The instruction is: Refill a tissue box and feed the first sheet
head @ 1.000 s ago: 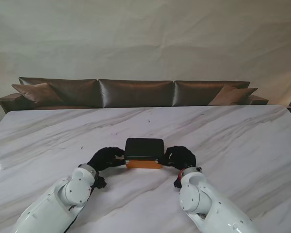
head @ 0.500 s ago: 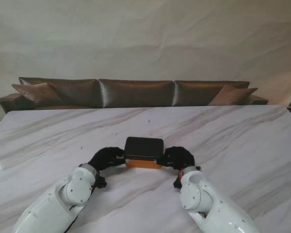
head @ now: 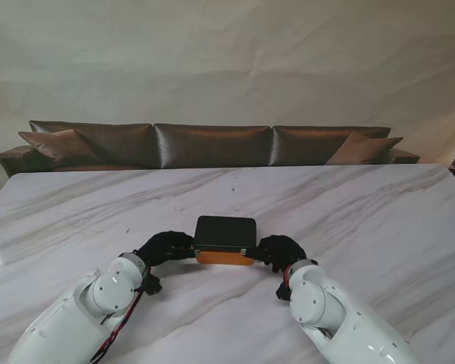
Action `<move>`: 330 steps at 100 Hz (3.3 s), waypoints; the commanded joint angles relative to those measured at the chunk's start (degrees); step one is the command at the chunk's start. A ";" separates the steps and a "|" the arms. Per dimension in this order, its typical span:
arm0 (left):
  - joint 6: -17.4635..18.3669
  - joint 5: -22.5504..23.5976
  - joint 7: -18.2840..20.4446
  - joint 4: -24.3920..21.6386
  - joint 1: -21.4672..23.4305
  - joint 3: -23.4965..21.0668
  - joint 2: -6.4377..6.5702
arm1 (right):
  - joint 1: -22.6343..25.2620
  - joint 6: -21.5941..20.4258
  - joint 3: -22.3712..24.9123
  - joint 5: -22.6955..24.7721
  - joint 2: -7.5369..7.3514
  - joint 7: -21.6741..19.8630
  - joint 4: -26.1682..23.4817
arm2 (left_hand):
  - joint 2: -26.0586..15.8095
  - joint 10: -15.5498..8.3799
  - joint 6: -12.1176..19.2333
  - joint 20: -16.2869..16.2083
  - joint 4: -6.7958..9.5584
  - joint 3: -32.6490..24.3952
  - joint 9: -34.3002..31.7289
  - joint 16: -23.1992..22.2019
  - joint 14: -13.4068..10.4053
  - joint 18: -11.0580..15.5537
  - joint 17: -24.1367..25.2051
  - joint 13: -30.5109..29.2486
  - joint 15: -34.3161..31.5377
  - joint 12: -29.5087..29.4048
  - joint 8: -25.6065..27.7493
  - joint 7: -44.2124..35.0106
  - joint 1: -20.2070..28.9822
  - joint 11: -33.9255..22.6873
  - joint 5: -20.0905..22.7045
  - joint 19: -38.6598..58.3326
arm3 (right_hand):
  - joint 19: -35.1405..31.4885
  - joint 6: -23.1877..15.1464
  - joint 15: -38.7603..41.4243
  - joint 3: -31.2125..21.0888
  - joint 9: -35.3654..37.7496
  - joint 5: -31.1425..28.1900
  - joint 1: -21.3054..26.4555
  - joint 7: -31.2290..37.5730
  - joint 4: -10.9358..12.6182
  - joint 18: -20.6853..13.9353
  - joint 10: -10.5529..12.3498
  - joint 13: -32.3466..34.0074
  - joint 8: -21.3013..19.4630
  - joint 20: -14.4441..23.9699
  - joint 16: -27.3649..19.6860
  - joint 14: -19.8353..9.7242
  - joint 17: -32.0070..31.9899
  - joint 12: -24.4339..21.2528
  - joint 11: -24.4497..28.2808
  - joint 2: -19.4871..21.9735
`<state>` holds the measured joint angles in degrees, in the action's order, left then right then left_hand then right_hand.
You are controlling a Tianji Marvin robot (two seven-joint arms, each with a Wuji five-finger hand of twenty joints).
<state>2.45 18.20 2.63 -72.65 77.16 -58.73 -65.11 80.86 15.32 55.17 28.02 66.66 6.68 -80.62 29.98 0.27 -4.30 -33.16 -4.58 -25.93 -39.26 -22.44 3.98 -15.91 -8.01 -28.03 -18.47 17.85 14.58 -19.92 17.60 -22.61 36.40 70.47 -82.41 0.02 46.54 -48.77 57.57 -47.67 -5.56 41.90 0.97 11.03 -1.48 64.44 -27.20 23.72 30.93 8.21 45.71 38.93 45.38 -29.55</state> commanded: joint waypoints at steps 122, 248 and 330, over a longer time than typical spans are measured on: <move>-2.33 -3.86 1.13 9.59 -6.72 6.13 -2.07 | -5.06 0.96 -2.65 -0.69 1.36 1.51 6.72 | -6.90 -7.12 15.97 -3.64 7.68 2.14 -8.02 -21.44 4.70 0.07 -9.09 -11.71 -25.93 26.42 37.79 -37.10 9.34 -28.14 -3.47 1.70 | -9.11 -12.65 7.14 -6.98 10.11 -3.87 32.23 19.43 1.41 -2.61 3.93 8.78 8.19 0.72 0.79 -0.17 6.87 6.32 7.29 -13.75; -4.05 -3.31 -0.11 11.16 -8.60 7.36 -2.69 | -7.01 -4.42 -7.02 1.26 2.81 8.21 13.67 | -11.67 -4.72 16.03 -4.84 3.58 11.21 -13.32 -23.93 5.81 -0.04 -13.07 -14.93 -29.79 27.31 41.26 -38.84 7.28 -29.38 3.52 5.86 | -13.44 -14.57 19.84 -32.40 19.97 -12.64 20.64 21.73 -6.36 -5.40 4.00 10.72 9.74 2.04 4.62 -2.20 13.60 14.86 9.79 -28.35; -4.96 -5.14 -1.94 14.67 -14.19 5.74 -4.11 | -11.26 1.64 -4.85 1.54 2.69 5.47 10.21 | -17.19 -2.14 13.35 -6.35 12.35 20.62 -13.40 -25.81 8.43 0.99 -14.96 -13.22 -32.34 29.09 39.97 -39.49 2.09 -31.69 4.82 9.83 | -13.71 -9.36 16.80 -3.86 15.48 -13.65 2.46 7.51 9.40 -5.51 3.69 10.63 -8.27 1.80 3.53 -0.93 10.99 15.69 10.95 1.36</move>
<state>-3.15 13.17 0.02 -58.41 64.27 -53.30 -68.36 71.00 16.85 50.72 29.42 68.52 12.37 -71.42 11.69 -1.53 7.87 -38.07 6.19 -4.10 -52.01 -47.02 12.36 -14.98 -21.91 -41.75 -49.24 45.78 53.13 -57.35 19.29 -51.63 39.53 78.80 -91.79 -9.35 62.70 -53.48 73.48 -61.23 -2.58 49.48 11.26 9.40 0.95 74.06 -34.77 25.20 34.49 4.89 56.25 53.87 55.43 -29.42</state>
